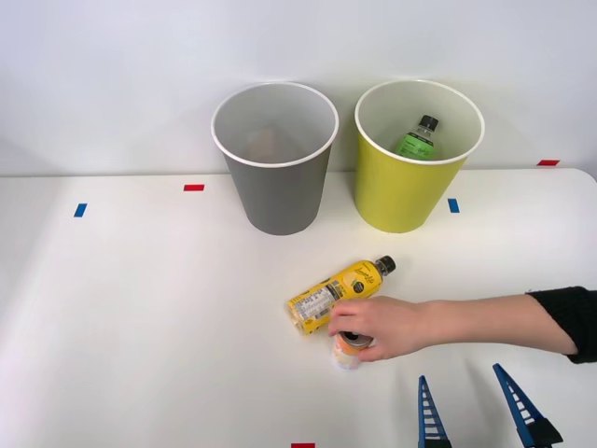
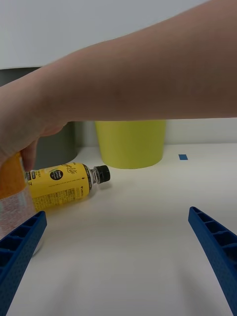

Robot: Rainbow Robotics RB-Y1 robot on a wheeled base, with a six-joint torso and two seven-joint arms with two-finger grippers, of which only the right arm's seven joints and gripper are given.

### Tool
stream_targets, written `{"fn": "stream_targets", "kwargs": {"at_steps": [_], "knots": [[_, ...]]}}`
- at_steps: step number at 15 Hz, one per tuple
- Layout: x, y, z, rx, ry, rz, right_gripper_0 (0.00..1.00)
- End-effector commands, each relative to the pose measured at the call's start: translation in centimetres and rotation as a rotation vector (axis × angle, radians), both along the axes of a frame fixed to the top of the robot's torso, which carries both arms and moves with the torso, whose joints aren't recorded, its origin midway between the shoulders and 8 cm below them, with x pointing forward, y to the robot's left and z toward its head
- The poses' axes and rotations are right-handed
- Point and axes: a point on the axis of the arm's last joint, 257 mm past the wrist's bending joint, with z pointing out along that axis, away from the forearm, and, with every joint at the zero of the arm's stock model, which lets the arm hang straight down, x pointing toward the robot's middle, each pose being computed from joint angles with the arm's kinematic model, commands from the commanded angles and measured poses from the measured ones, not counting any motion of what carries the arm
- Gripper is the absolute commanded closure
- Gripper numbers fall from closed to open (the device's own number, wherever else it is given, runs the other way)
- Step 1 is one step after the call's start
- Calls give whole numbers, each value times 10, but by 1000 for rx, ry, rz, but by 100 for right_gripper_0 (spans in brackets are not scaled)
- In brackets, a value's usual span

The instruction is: Put cans in the gray bin, plastic bottles in the light green bin

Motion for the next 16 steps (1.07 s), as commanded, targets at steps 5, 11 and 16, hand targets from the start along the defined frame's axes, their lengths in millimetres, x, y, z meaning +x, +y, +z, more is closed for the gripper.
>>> {"fn": "stream_targets", "kwargs": {"at_steps": [5,11,16], "knots": [[0,0,0,0,0,0,0],[0,0,0,0,0,0,0],[0,0,0,0,0,0,0]]}}
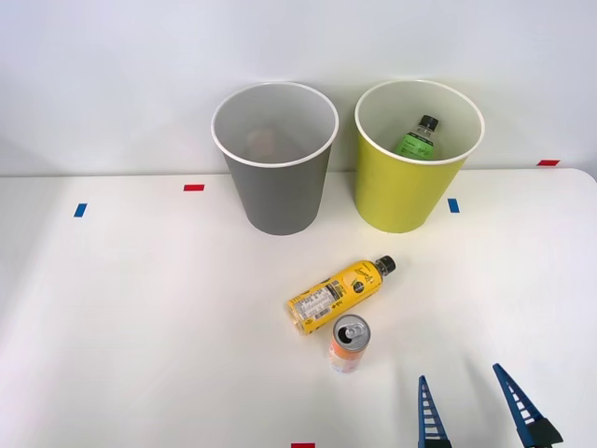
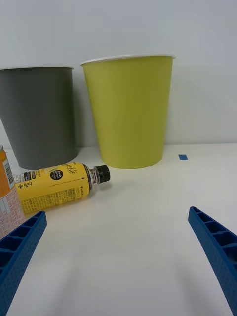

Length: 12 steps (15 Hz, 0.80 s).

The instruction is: Put cans in the gray bin, plastic bottles in the light green bin

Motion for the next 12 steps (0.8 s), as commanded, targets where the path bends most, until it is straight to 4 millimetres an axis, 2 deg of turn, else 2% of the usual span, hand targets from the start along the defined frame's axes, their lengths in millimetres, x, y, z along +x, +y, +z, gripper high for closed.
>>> {"fn": "stream_targets", "kwargs": {"at_steps": [1,12], "knots": [[0,0,0,0,0,0,0],[0,0,0,0,0,0,0]]}}
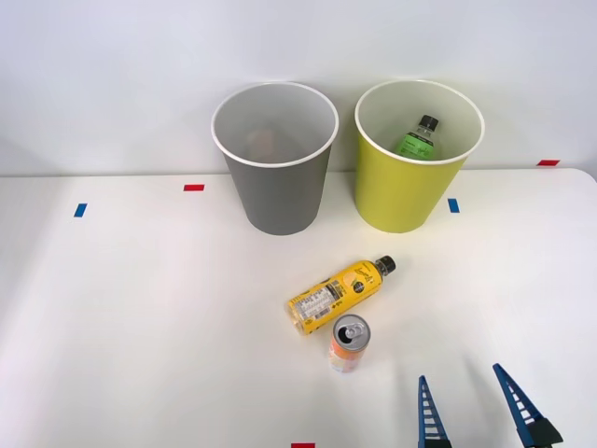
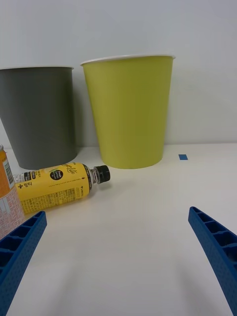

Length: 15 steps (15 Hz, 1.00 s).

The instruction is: Put cans in the gray bin, plastic bottles in the light green bin

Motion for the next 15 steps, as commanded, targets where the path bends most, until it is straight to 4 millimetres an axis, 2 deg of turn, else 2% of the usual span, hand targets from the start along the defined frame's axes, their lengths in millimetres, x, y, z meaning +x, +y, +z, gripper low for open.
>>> {"fn": "stream_targets", "kwargs": {"at_steps": [1,5,6,7,11,15], "knots": [[0,0,0,0,0,0,0],[0,0,0,0,0,0,0],[-4,0,-20,2,52,-4,0],[-6,4,-21,14,38,10,0],[-10,22,0,-6,-40,122,0],[-23,45,1,-70,-43,301,0]]}}
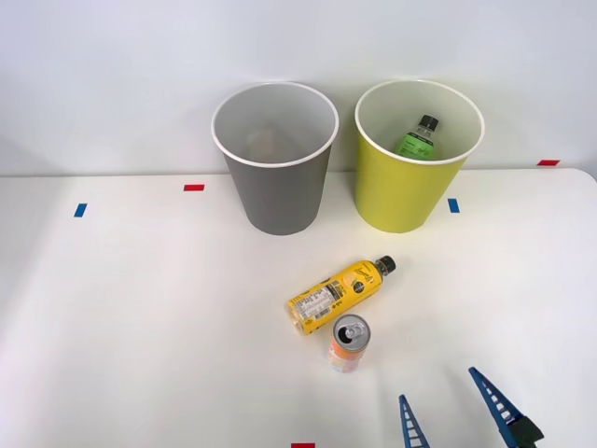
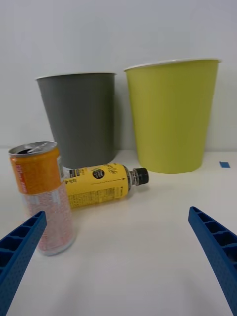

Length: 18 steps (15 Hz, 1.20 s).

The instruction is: Put cans in the gray bin, plastic bottles in the light green bin

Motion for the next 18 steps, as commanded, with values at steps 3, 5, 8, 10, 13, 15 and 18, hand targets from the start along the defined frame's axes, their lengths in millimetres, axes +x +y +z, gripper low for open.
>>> {"fn": "stream_targets", "kwargs": {"at_steps": [3,5,8,10,13,15,18], "knots": [[-11,30,3,-56,-20,170,0],[-4,46,6,-35,-29,191,0],[26,60,5,-63,-27,187,0],[45,76,8,-62,-25,198,0],[63,91,9,-69,-13,215,0],[68,99,10,-70,-12,225,0],[78,107,10,-82,-4,232,0]]}}
